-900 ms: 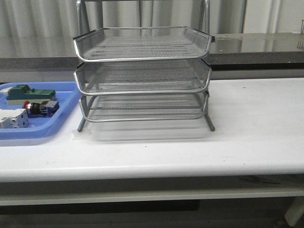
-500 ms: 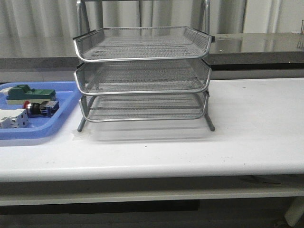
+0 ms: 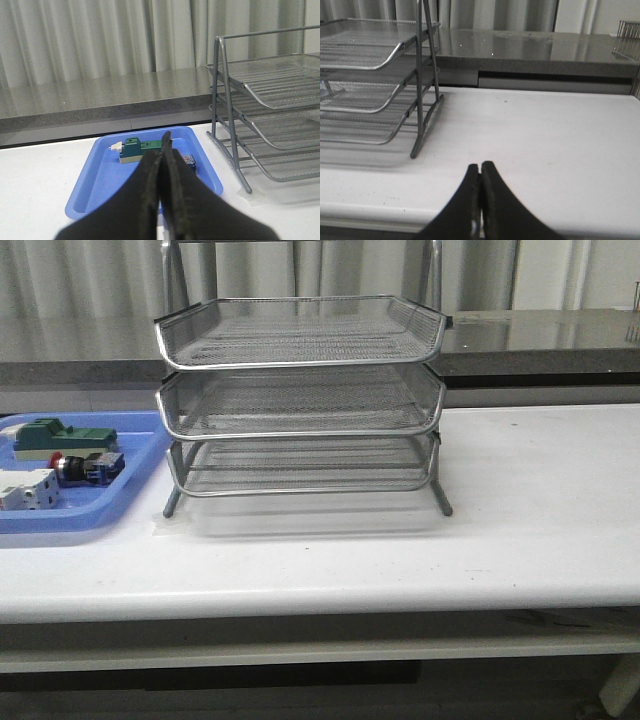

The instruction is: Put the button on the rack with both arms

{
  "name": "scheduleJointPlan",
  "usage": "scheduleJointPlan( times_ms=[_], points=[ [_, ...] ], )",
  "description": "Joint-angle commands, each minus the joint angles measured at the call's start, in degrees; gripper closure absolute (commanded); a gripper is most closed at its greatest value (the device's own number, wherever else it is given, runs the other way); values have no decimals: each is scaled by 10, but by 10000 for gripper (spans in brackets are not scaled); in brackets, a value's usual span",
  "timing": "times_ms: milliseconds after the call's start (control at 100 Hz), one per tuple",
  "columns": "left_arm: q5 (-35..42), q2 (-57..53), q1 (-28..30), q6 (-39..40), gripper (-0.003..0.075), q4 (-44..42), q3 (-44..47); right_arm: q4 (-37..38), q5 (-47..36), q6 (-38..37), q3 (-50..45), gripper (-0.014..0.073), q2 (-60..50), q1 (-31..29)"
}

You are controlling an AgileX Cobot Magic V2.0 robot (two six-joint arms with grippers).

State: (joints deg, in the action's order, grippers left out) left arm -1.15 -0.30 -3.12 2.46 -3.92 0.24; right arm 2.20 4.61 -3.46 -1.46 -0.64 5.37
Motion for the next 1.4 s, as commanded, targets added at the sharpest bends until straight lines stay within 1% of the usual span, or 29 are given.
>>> scheduleJointPlan(
  times_ms=[0, 70, 150, 230, 390, 620, 740, 830, 920, 1030, 1100, 1320, 1390],
  points=[
    [47, -17, 1, 6, 741, 3, 19, 5, -82, 3, -1, 659, -7, -4],
    [47, -17, 1, 6, 741, 3, 19, 1, -105, 3, 3, 659, -7, -4],
    [47, -17, 1, 6, 741, 3, 19, -17, -100, 3, 18, 659, -4, -4],
    [47, -17, 1, 6, 741, 3, 19, -35, -69, 3, 47, 659, 2, -4],
    [47, -17, 1, 6, 741, 3, 19, -39, 3, 3, 123, 659, 47, -4],
    [47, -17, 1, 6, 741, 3, 19, -87, 127, 3, 262, 659, 182, -4],
    [47, -17, 1, 6, 741, 3, 19, -97, 195, 3, 330, 659, 260, -4],
    [47, -17, 1, 6, 741, 3, 19, -99, 225, 3, 370, 659, 327, -4],
    [47, -17, 1, 6, 741, 3, 19, -102, 228, 3, 391, 659, 379, -4],
    [47, -17, 1, 6, 741, 3, 19, -127, 214, 3, 394, 659, 426, -4],
    [47, -17, 1, 6, 741, 3, 19, -153, 210, 3, 394, 659, 450, -4],
    [47, -17, 1, 6, 741, 3, 19, -268, 207, 3, 394, 658, 520, -4],
    [47, -17, 1, 6, 741, 3, 19, -307, 205, 4, 394, 637, 538, -4]
  ],
)
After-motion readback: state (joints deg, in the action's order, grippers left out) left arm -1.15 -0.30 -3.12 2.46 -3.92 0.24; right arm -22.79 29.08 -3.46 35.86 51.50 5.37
